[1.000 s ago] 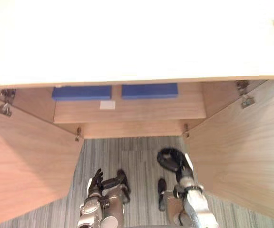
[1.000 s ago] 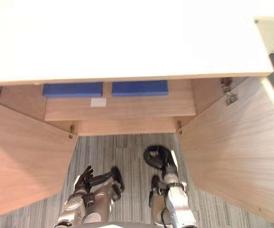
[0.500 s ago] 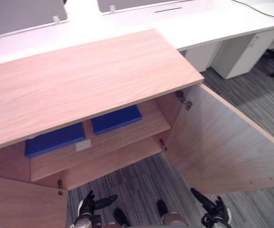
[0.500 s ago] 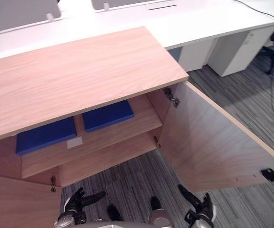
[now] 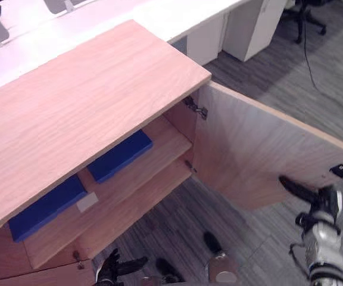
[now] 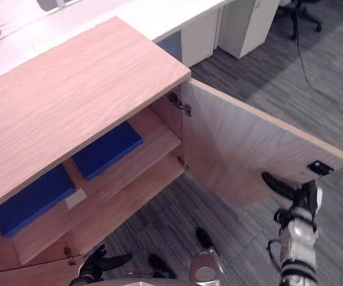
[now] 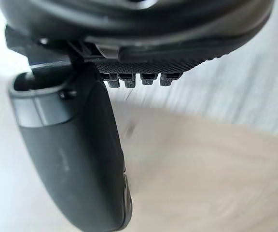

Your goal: Walk over to the cabinet, pick up the folder, carry it to the office cabinet, place the folder inside the office cabinet, then close the office cabinet door

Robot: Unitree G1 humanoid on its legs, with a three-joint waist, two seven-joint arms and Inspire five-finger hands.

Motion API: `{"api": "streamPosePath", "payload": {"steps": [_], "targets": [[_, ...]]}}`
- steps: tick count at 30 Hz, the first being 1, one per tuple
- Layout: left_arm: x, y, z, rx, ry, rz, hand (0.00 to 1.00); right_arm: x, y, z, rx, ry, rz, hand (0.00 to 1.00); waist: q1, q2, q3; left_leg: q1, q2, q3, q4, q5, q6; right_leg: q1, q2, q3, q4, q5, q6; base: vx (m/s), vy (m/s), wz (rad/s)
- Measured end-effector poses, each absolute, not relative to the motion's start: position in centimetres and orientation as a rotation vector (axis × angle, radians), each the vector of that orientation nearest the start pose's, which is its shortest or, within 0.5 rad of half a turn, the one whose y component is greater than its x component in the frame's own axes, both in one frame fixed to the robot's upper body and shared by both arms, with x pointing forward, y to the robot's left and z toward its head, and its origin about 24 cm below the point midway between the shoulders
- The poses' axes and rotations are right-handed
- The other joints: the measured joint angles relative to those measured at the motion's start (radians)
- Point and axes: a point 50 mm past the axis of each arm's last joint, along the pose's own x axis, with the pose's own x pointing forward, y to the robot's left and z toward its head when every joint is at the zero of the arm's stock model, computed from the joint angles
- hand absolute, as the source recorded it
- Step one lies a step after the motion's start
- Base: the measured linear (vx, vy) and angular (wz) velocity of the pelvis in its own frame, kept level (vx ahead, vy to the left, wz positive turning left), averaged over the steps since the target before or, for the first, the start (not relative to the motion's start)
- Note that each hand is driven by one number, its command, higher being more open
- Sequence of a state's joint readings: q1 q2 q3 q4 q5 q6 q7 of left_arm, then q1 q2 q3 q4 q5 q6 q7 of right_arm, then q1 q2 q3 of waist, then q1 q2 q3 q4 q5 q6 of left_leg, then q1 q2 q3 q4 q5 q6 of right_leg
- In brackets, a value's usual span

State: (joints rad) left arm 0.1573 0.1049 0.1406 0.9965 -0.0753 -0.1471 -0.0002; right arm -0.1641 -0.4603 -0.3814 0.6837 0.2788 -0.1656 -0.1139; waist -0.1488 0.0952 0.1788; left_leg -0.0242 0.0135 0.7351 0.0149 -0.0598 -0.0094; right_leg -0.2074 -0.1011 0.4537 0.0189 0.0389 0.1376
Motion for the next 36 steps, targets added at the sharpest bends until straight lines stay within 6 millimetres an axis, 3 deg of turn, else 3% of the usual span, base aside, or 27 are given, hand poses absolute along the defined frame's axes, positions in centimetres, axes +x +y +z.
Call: {"api": "streamPosePath", "payload": {"steps": [4, 8, 12, 13, 15, 17, 21, 25, 28, 30, 33, 36], "targets": [[8.9, 21.2, -15.3, -0.001, 0.976, 0.227, 1.00, 24.7, -36.4, 3.0, -0.202, 0.181, -0.573, 1.00, -0.003, 0.026, 0.032, -0.019, 0.004, -0.014, 0.032, -0.022, -0.004, -0.020, 0.000, 0.024, -0.002, 0.007, 0.010, 0.00, -0.086, -0.20], [9.7, 20.9, -15.1, 0.021, 0.953, 0.196, 1.00, 25.0, -35.7, 2.8, -0.262, 0.204, -0.515, 1.00, -0.014, 0.026, 0.040, -0.029, 0.006, -0.016, 0.037, -0.024, -0.005, -0.032, 0.003, 0.033, -0.008, 0.014, 0.011, -0.01, -0.092, -0.08], [10.3, 21.0, -15.0, 0.025, 0.933, 0.196, 1.00, 23.5, -34.7, 2.9, -0.294, 0.173, -0.476, 1.00, -0.023, 0.023, 0.044, -0.033, 0.010, -0.044, 0.046, -0.031, -0.011, -0.032, 0.008, 0.036, -0.009, 0.016, 0.012, 0.01, -0.066, -0.03], [10.3, 21.0, -15.0, 0.037, 0.935, 0.191, 1.00, 22.6, -33.6, 2.9, -0.293, 0.142, -0.452, 1.00, -0.034, 0.021, 0.045, -0.036, 0.014, -0.044, 0.049, -0.033, -0.011, -0.030, 0.011, 0.038, -0.011, 0.019, 0.014, 0.02, -0.060, -0.08], [10.4, 21.0, -14.9, 0.044, 0.934, 0.188, 1.00, 21.4, -31.3, 2.7, -0.266, 0.102, -0.408, 1.00, -0.062, 0.010, 0.053, -0.036, 0.022, -0.043, 0.051, -0.033, -0.011, -0.030, 0.018, 0.042, -0.013, 0.025, 0.016, 0.02, -0.067, -0.13], [11.0, 20.9, -14.8, 0.051, 0.920, 0.190, 1.00, 19.3, -27.6, 2.0, -0.163, 0.060, -0.362, 1.00, -0.087, -0.014, 0.068, -0.034, 0.038, -0.036, 0.062, -0.038, -0.014, -0.030, 0.029, 0.053, -0.012, 0.037, 0.018, -0.01, -0.083, -0.20], [11.6, 20.0, -14.8, 0.054, 0.911, 0.163, 1.00, 15.3, -22.8, 0.2, -0.062, 0.127, -0.252, 1.00, -0.093, -0.046, 0.072, -0.025, 0.068, -0.006, 0.096, -0.065, -0.033, -0.023, 0.050, 0.082, -0.011, 0.050, 0.015, -0.05, -0.065, -0.29], [11.5, 19.6, -15.0, 0.068, 0.930, 0.134, 1.00, 10.3, -18.0, -1.4, -0.004, 0.297, 0.046, 1.00, -0.094, -0.083, 0.062, -0.016, 0.124, 0.014, 0.164, -0.095, -0.044, -0.011, 0.087, 0.091, 0.005, 0.058, 0.007, -0.02, -0.051, -0.21], [11.7, 20.1, -15.2, 0.113, 0.953, 0.091, 1.00, 8.1, -16.0, -2.0, -0.026, 0.393, 0.355, 1.00, -0.089, -0.113, 0.056, -0.015, 0.153, 0.011, 0.203, -0.099, -0.050, 0.002, 0.105, 0.086, 0.005, 0.063, 0.000, -0.02, -0.055, -0.04], [12.3, 20.3, -15.0, 0.153, 0.948, 0.056, 1.00, 7.6, -15.5, -1.3, -0.066, 0.394, 0.545, 1.00, -0.082, -0.125, 0.063, -0.016, 0.158, -0.006, 0.218, -0.098, -0.050, 0.014, 0.104, 0.072, 0.002, 0.058, 0.007, -0.04, -0.040, 0.15], [12.3, 21.2, -14.9, 0.197, 0.950, 0.040, 1.00, 7.8, -15.0, 0.5, -0.096, 0.334, 0.696, 1.00, -0.078, -0.143, 0.059, -0.026, 0.158, -0.057, 0.231, -0.098, -0.049, 0.035, 0.096, 0.032, 0.002, 0.056, 0.007, -0.04, -0.026, 0.39], [12.2, 22.5, -14.7, 0.230, 0.957, 0.046, 1.00, 8.9, -14.6, 1.0, -0.115, 0.275, 0.736, 1.00, -0.056, -0.176, 0.039, -0.053, 0.144, -0.128, 0.231, -0.092, -0.043, 0.039, 0.081, -0.019, 0.003, 0.053, 0.002, -0.03, -0.009, 0.56]]}}
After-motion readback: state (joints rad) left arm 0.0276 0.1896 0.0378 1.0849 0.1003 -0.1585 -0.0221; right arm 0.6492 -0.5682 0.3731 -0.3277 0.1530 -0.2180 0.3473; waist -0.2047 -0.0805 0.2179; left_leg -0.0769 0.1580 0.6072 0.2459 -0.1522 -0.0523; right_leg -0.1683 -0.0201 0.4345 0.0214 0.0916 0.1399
